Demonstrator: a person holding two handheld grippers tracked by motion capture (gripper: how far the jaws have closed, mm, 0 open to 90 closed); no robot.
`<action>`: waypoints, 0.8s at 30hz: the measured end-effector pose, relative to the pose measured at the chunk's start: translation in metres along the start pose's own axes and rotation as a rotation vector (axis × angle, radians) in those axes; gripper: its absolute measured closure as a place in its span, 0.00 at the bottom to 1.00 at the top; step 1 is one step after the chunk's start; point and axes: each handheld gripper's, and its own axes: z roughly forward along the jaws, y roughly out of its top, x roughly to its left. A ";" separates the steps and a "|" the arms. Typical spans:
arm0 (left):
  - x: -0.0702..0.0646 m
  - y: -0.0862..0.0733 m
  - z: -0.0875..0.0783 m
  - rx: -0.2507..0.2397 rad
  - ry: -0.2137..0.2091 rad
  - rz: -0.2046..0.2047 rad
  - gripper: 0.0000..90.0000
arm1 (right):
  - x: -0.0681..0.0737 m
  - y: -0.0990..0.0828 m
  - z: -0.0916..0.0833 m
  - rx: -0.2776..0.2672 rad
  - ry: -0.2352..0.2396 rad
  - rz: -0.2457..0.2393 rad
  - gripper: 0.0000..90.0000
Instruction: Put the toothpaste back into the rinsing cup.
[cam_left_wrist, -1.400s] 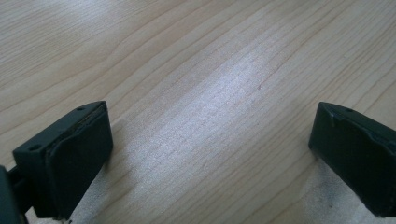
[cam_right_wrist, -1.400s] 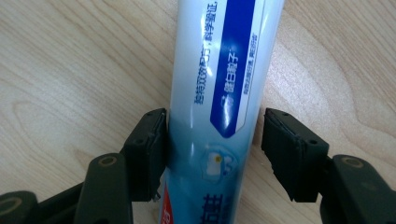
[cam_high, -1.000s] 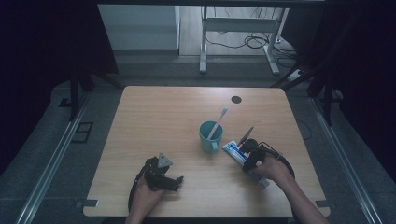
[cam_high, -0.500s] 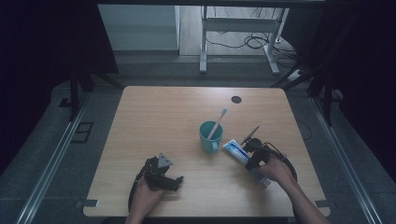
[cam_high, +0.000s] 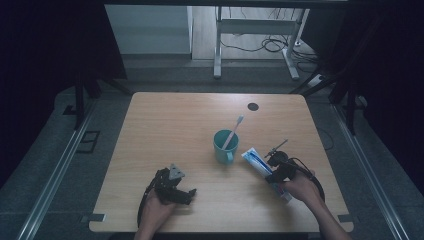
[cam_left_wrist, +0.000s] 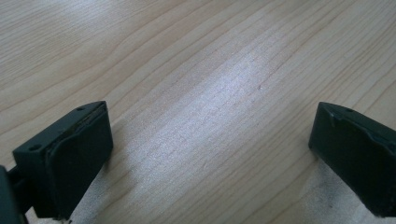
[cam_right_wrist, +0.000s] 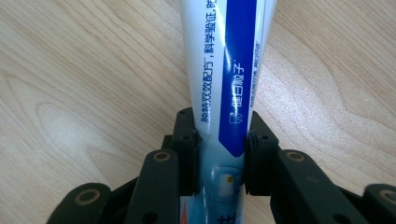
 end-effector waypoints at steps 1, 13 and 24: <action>0.000 0.000 0.000 0.000 0.000 0.000 0.00 | 0.000 -0.001 -0.001 -0.012 0.001 -0.002 0.78; 0.000 0.000 0.000 -0.002 0.000 -0.002 0.00 | 0.003 -0.011 -0.019 -0.162 -0.002 -0.003 0.78; 0.000 0.000 0.000 -0.003 0.000 -0.002 0.00 | 0.006 -0.013 -0.025 -0.267 0.008 -0.003 0.78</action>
